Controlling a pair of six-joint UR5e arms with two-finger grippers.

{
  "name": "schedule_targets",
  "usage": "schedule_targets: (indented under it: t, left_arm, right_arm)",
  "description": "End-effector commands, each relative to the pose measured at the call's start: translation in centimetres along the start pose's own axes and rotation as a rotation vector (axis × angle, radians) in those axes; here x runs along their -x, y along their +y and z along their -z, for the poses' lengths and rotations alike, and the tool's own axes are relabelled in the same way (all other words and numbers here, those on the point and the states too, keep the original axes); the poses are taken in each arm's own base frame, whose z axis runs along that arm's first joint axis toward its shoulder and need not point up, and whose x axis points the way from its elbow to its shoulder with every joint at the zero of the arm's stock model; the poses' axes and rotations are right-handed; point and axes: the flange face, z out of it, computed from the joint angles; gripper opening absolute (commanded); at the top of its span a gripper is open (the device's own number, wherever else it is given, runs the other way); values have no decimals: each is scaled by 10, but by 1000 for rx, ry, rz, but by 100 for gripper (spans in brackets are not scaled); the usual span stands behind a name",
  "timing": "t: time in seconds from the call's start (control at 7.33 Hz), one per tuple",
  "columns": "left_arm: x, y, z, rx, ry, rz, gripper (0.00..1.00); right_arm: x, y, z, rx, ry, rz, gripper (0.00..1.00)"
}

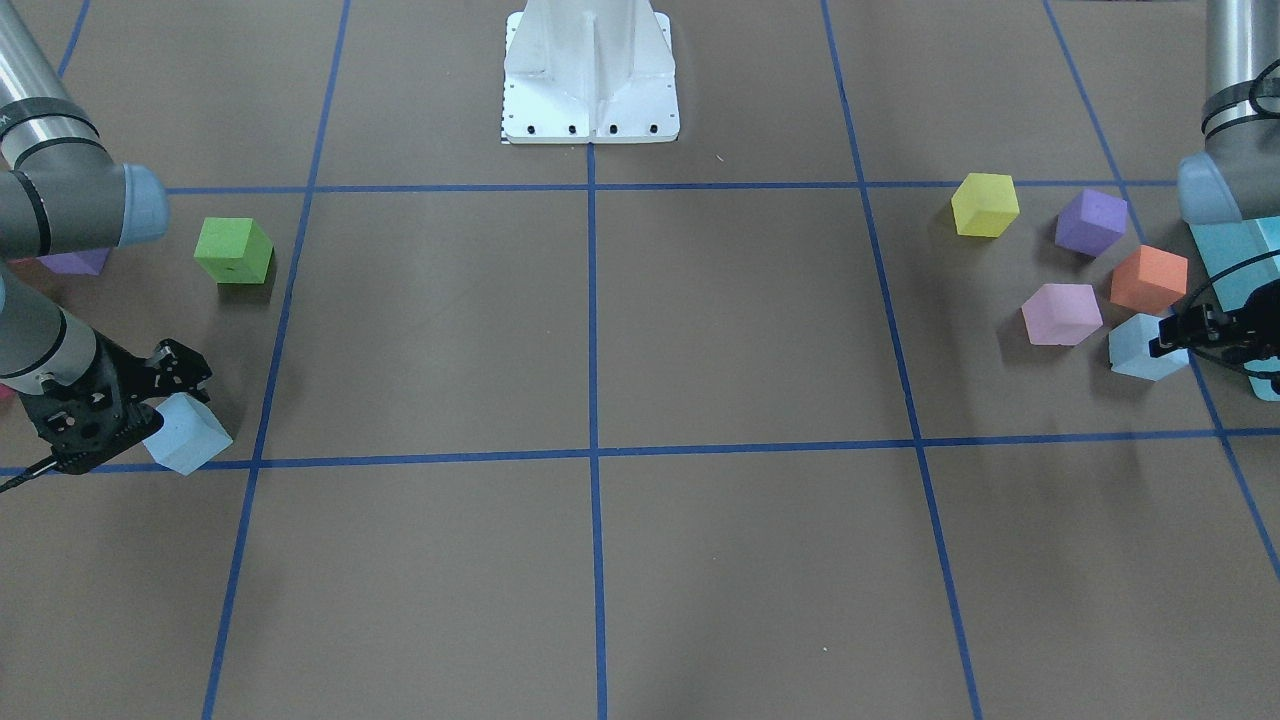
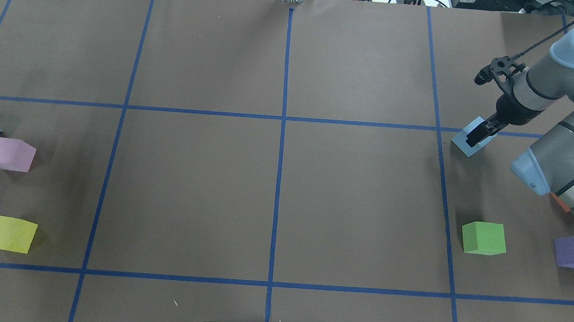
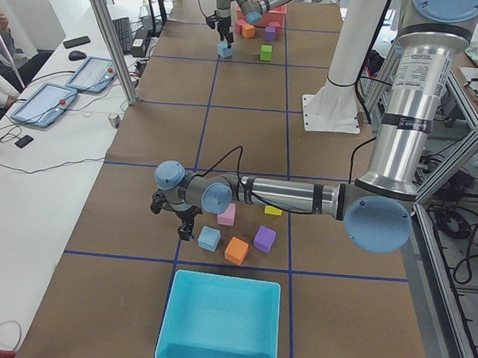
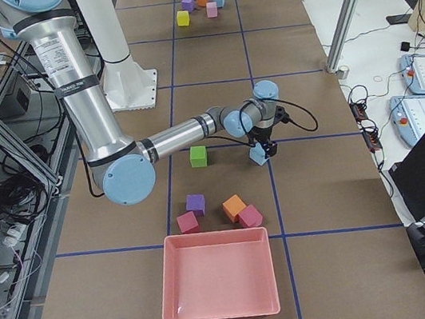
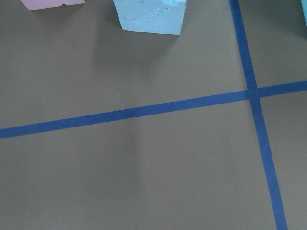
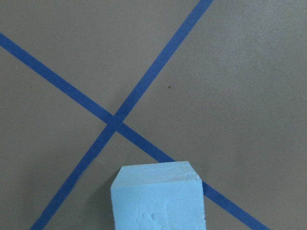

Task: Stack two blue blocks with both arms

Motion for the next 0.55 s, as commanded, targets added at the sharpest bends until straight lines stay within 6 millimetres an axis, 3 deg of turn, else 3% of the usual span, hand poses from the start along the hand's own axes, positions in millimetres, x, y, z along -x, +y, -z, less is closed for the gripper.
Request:
schedule_targets:
  t: [0.0,0.27,0.41]
  left_arm:
    - [0,0,0,1,0,1,99]
    - [0,0,0,1,0,1,99]
    - [0,0,0,1,0,0,99]
  right_arm:
    - [0,1,-13,18,-1,-3,98]
    - [9,0,-24,36,-2,7,90]
    - [13,-1,-27,39,-4,17,78]
